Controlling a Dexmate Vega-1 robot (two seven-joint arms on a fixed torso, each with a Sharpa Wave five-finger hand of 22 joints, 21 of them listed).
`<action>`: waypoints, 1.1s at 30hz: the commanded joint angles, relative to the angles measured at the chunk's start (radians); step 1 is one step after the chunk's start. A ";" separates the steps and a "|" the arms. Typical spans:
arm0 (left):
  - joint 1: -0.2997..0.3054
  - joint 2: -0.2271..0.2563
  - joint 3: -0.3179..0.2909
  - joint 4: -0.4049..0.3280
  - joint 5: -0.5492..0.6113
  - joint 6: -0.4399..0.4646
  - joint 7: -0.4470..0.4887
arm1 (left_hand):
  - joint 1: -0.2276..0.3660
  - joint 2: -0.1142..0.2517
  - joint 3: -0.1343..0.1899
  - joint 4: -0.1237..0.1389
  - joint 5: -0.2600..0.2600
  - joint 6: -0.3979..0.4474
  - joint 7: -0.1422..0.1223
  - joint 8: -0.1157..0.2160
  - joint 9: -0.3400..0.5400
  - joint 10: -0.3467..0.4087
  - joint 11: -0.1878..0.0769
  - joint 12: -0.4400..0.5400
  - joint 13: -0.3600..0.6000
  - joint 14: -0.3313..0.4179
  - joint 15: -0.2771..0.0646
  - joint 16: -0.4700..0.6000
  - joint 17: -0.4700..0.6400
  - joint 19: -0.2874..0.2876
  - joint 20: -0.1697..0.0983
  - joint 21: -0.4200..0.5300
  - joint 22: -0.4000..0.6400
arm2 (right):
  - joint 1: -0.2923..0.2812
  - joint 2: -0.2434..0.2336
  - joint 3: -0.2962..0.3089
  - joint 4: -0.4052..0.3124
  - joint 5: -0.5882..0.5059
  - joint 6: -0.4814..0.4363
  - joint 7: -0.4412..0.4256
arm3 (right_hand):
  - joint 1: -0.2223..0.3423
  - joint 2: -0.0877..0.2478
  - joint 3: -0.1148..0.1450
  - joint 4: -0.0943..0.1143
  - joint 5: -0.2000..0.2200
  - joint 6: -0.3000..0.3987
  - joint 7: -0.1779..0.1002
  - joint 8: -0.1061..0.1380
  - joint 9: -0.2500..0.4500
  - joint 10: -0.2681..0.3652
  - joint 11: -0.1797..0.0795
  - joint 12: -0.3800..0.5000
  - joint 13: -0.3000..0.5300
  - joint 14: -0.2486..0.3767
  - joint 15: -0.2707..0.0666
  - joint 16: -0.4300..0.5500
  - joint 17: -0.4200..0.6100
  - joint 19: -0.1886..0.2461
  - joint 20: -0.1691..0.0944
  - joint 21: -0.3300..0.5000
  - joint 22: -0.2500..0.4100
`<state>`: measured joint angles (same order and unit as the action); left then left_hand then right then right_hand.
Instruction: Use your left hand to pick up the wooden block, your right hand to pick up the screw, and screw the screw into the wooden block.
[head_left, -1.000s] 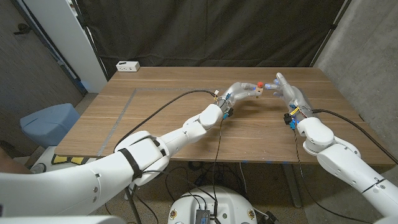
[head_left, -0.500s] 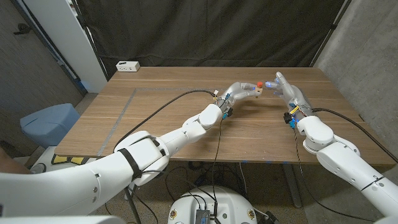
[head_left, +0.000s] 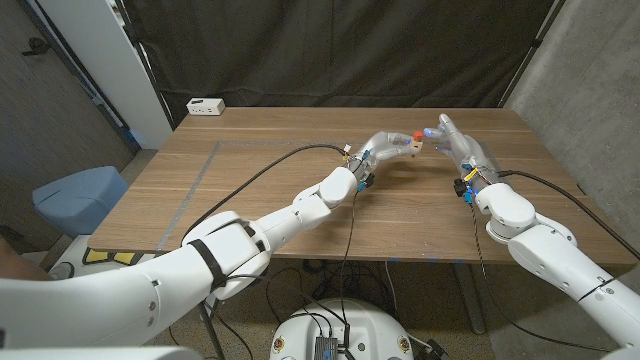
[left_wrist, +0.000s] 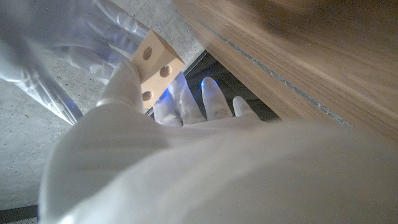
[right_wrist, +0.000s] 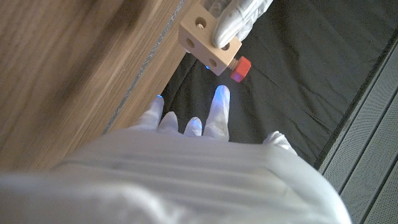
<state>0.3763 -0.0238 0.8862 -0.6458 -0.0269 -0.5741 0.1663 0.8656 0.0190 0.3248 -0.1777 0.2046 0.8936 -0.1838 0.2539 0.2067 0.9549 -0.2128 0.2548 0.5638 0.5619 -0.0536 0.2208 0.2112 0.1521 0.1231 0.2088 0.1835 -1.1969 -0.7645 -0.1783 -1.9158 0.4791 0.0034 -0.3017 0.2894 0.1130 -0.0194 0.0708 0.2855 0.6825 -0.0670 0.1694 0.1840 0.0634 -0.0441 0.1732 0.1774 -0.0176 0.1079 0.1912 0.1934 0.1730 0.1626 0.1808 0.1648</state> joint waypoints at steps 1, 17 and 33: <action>0.015 0.014 -0.001 -0.040 0.008 0.022 0.004 | 0.043 0.062 0.029 0.026 0.008 0.091 0.019 0.006 0.002 0.017 -0.004 0.005 0.016 0.008 -0.092 -0.002 0.004 0.008 0.000 0.002 0.004 | 0.021 -0.016 -0.012 0.013 0.017 0.009 0.045 | -0.003 -0.003 -0.007 0.001 -0.001 -0.019 -0.003 0.001 0.005 -0.014 -0.001 0.000 0.002 -0.017 0.004 -0.005 0.001 -0.008 0.003 -0.002 0.005; 0.027 0.028 -0.003 -0.081 0.018 0.043 0.008 | 0.043 0.062 0.029 0.025 0.009 0.091 0.021 0.006 0.002 0.016 -0.004 0.005 0.016 0.007 -0.091 -0.002 0.005 0.008 0.000 0.002 0.004 | 0.016 -0.014 -0.016 0.010 0.007 0.026 0.030 | -0.010 -0.001 -0.010 0.006 0.001 0.046 -0.005 0.035 0.004 -0.006 -0.017 0.013 0.002 -0.021 0.005 0.002 0.001 -0.018 0.010 0.003 0.005; 0.035 0.033 -0.009 -0.089 0.013 0.047 0.004 | 0.044 0.063 0.029 0.025 0.009 0.090 0.022 0.005 0.002 0.017 -0.004 0.005 0.017 0.007 -0.091 -0.002 0.005 0.008 0.001 0.002 0.004 | 0.011 -0.015 -0.018 -0.009 0.002 0.000 0.009 | -0.005 0.004 -0.008 0.003 0.005 0.110 0.009 0.051 0.002 0.025 -0.029 0.021 0.001 -0.003 -0.004 0.010 -0.001 -0.003 0.011 0.010 0.005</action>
<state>0.4066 0.0055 0.8812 -0.7290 -0.0117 -0.5301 0.1733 0.8656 0.0190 0.3235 -0.1764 0.2060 0.8936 -0.1838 0.2539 0.2068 0.9549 -0.2128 0.2548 0.5638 0.5619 -0.0536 0.2207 0.2112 0.1521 0.1231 0.2088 0.1835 -1.1827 -0.7801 -0.1947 -1.9129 0.4855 0.0208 -0.2773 0.2857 0.1094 -0.0232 0.0746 0.2855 0.7775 -0.0611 0.2153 0.1838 0.0787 -0.0732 0.1888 0.1774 -0.0250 0.1047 0.1973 0.1906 0.1612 0.1714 0.1858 0.1648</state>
